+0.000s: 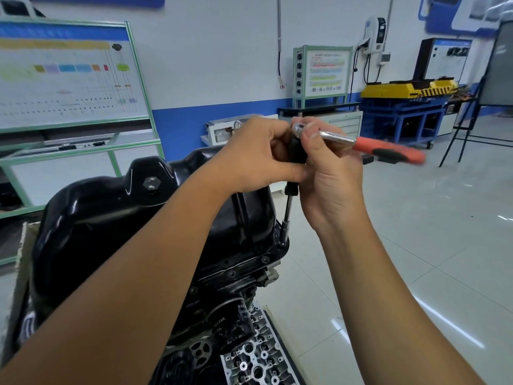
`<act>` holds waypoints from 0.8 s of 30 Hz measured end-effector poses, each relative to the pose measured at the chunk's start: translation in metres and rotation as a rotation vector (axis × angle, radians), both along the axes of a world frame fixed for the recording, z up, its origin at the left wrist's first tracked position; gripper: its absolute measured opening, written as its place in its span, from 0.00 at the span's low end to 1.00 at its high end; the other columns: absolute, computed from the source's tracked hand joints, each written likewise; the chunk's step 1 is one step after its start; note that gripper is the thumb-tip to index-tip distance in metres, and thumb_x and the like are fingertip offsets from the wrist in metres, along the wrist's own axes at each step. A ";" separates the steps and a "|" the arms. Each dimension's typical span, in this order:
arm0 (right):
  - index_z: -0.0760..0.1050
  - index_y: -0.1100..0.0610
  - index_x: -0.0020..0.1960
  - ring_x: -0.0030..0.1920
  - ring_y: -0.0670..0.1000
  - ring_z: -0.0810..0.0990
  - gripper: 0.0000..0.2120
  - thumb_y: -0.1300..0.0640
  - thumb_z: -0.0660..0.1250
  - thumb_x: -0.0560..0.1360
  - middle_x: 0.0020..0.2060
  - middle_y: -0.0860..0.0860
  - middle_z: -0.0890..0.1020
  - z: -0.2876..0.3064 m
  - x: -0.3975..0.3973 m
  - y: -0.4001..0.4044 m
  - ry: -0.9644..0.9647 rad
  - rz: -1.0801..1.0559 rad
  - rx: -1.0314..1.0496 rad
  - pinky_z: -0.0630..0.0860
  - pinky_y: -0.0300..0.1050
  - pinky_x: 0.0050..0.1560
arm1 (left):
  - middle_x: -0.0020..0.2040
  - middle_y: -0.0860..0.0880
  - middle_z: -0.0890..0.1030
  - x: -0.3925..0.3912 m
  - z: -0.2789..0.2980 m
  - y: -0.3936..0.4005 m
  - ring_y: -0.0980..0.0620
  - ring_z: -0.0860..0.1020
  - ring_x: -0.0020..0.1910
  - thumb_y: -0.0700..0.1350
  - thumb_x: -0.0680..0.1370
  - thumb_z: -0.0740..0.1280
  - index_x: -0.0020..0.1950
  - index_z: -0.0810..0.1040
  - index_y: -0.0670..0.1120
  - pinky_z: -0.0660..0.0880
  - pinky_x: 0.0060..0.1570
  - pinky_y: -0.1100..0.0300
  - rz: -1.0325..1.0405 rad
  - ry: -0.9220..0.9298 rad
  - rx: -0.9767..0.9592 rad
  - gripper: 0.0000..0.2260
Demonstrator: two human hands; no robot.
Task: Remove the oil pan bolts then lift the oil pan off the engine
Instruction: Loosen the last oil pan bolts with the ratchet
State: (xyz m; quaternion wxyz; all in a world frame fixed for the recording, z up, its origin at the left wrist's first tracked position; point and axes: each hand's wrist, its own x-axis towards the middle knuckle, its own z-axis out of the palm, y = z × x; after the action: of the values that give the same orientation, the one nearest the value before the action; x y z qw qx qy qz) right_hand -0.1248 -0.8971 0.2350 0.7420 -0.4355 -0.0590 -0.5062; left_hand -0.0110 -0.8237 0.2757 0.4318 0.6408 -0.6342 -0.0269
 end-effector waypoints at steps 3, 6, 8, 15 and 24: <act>0.79 0.64 0.52 0.48 0.55 0.86 0.06 0.65 0.72 0.76 0.46 0.57 0.85 -0.001 0.002 0.000 0.009 -0.059 -0.020 0.83 0.52 0.52 | 0.50 0.41 0.86 -0.002 0.001 -0.001 0.40 0.85 0.51 0.43 0.69 0.79 0.58 0.84 0.43 0.81 0.56 0.41 -0.033 0.023 -0.004 0.19; 0.81 0.64 0.51 0.47 0.57 0.85 0.10 0.55 0.69 0.80 0.45 0.58 0.85 0.001 0.007 0.002 0.064 -0.037 0.009 0.81 0.57 0.54 | 0.48 0.48 0.87 0.006 0.001 0.004 0.52 0.86 0.49 0.40 0.73 0.77 0.58 0.84 0.43 0.80 0.53 0.59 -0.107 0.097 0.041 0.14; 0.81 0.64 0.51 0.48 0.59 0.85 0.12 0.54 0.69 0.78 0.46 0.60 0.85 0.002 0.008 0.003 0.057 -0.007 0.038 0.83 0.59 0.56 | 0.42 0.53 0.86 0.006 0.001 0.006 0.57 0.84 0.43 0.38 0.73 0.78 0.55 0.85 0.45 0.78 0.47 0.64 -0.101 0.092 0.031 0.11; 0.81 0.65 0.51 0.44 0.53 0.87 0.04 0.64 0.72 0.78 0.41 0.54 0.86 -0.001 0.013 0.002 0.037 -0.153 -0.003 0.83 0.46 0.47 | 0.54 0.44 0.86 -0.002 0.003 0.001 0.47 0.85 0.54 0.38 0.74 0.77 0.61 0.82 0.41 0.80 0.58 0.48 -0.061 0.015 0.036 0.16; 0.77 0.67 0.55 0.44 0.52 0.87 0.10 0.66 0.74 0.76 0.41 0.53 0.86 -0.003 0.010 -0.001 0.016 -0.200 0.027 0.84 0.48 0.46 | 0.41 0.47 0.84 -0.001 -0.001 -0.001 0.50 0.80 0.38 0.48 0.69 0.81 0.56 0.82 0.43 0.81 0.47 0.47 0.045 -0.006 -0.029 0.19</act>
State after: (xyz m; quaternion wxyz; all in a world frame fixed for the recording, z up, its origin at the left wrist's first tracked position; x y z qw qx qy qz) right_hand -0.1145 -0.8986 0.2319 0.6939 -0.4333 -0.0026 -0.5751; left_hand -0.0116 -0.8251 0.2752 0.4397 0.6486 -0.6212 -0.0064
